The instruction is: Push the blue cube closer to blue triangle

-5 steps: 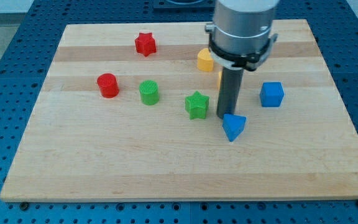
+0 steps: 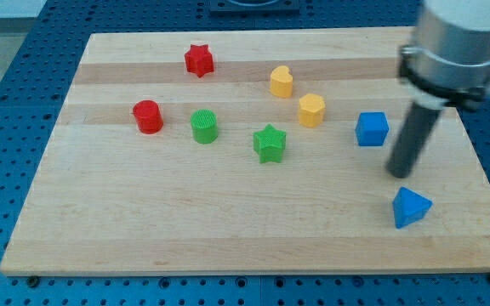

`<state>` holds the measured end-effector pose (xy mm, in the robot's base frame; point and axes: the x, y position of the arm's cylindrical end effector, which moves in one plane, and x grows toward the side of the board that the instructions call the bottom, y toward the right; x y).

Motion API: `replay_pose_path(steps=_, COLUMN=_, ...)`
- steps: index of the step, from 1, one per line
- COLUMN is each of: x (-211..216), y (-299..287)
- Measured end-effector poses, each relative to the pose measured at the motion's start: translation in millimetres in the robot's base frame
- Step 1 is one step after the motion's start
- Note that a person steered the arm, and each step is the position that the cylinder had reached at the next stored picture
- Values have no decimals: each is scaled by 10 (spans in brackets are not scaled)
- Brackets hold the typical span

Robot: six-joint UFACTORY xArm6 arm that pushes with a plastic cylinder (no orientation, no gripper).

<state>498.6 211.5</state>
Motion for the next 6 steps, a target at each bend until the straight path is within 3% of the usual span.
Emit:
replay_pose_path(steps=1, x=-366, y=288)
replay_pose_path(steps=2, x=-916, y=-10)
replay_pose_path(steps=3, x=-956, y=-570)
replay_pose_path(steps=4, x=-67, y=-565)
replay_pose_path(steps=5, x=142, y=-560)
replay_pose_path(steps=6, x=-457, y=-394)
